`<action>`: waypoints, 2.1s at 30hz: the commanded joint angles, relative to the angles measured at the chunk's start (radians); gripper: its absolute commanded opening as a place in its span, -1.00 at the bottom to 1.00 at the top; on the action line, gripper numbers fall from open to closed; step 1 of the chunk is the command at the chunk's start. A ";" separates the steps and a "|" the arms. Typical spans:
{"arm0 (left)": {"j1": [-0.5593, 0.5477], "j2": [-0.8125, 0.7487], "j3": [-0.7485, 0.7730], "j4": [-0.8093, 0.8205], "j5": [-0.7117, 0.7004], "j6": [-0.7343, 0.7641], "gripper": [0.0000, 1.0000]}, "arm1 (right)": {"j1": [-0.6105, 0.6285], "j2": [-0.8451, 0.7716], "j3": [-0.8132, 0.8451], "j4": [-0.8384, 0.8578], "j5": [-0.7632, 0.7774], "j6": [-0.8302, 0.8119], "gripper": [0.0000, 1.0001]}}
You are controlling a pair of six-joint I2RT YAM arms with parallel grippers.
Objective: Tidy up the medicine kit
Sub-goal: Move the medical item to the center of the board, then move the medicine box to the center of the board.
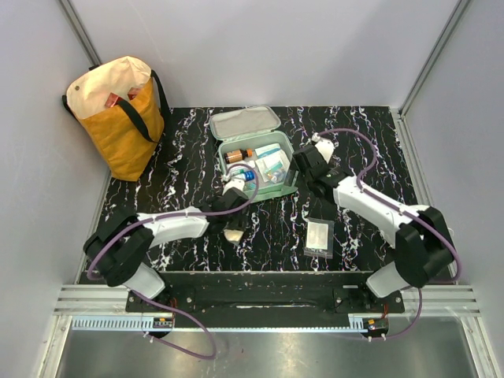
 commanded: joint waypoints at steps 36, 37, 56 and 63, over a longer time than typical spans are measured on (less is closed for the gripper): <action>0.350 -0.333 0.031 -0.133 0.197 0.063 0.88 | -0.115 0.086 -0.099 0.056 -0.258 -0.065 0.00; 0.352 -0.330 0.051 -0.140 0.199 0.070 0.88 | -0.117 0.080 -0.105 0.053 -0.267 -0.070 -0.02; 0.602 0.097 0.522 -0.061 0.736 0.032 0.98 | -0.115 -0.029 -0.216 0.035 -0.334 -0.152 0.00; 0.613 0.296 0.695 -0.062 0.788 -0.006 0.98 | -0.115 -0.106 -0.110 0.036 -0.285 -0.128 0.50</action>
